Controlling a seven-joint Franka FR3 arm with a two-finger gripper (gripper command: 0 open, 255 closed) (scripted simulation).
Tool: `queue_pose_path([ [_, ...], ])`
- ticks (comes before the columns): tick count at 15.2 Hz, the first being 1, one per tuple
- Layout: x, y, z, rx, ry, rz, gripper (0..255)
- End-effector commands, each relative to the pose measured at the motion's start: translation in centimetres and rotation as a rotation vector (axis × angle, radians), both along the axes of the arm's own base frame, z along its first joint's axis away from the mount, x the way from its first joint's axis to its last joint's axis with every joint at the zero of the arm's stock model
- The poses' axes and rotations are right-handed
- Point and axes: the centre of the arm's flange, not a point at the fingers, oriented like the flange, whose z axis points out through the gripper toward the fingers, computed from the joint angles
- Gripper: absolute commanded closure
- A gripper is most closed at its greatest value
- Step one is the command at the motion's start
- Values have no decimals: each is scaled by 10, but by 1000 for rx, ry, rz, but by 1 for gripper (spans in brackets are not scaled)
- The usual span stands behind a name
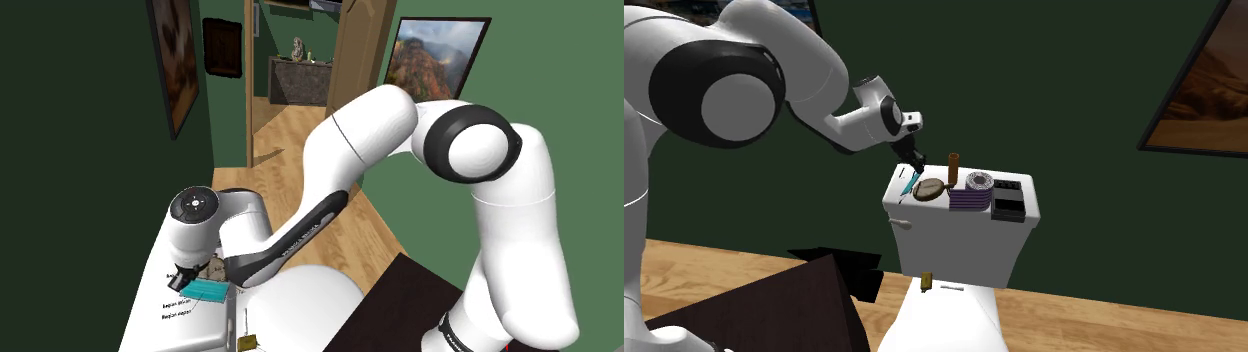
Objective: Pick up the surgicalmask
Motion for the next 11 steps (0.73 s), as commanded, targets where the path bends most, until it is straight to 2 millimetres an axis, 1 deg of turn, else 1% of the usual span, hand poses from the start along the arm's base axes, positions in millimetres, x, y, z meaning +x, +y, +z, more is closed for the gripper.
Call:
queue_pose_path([
  [1, 0, -1, 11, 0, 0, 0, 255],
  [9, 0, -1, 53, 0, 0, 0, 255],
  [11, 0, -1, 54, 0, 0, 0, 255],
])
